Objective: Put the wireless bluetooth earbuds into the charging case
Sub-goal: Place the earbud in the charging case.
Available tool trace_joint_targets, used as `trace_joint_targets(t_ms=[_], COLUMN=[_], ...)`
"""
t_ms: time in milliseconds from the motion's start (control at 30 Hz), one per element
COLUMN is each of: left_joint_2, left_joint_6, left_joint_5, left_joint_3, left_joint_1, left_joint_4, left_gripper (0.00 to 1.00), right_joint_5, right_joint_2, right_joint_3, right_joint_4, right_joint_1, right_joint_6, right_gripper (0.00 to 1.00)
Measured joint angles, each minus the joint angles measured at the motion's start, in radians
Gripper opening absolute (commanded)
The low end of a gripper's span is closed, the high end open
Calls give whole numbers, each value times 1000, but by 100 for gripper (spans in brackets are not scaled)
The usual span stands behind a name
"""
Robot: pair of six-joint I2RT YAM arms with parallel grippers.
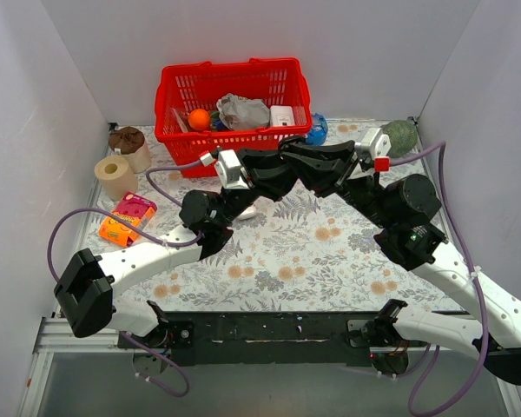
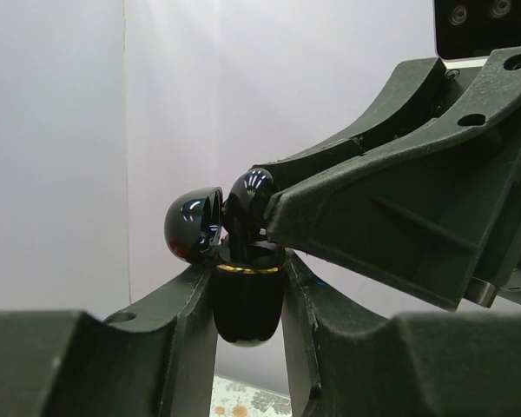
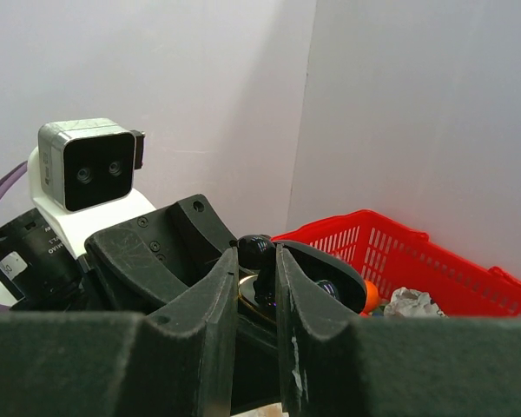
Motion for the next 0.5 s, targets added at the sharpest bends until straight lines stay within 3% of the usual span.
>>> trace_joint_targets(t_ms=[167, 500], left_joint_2=[0, 0], left_joint_6=[1, 1], left_joint_5=[0, -3], left_joint_3=[0, -2], left_joint_1=[0, 1], left_joint_4=[-6, -15], left_gripper=[0, 0], right_joint_5=[9, 37], right_joint_2=[0, 14], right_joint_3=[5, 49], right_joint_4=[-19, -103], right_joint_1=[0, 0], right_joint_6=[1, 31], right_gripper=[22, 40])
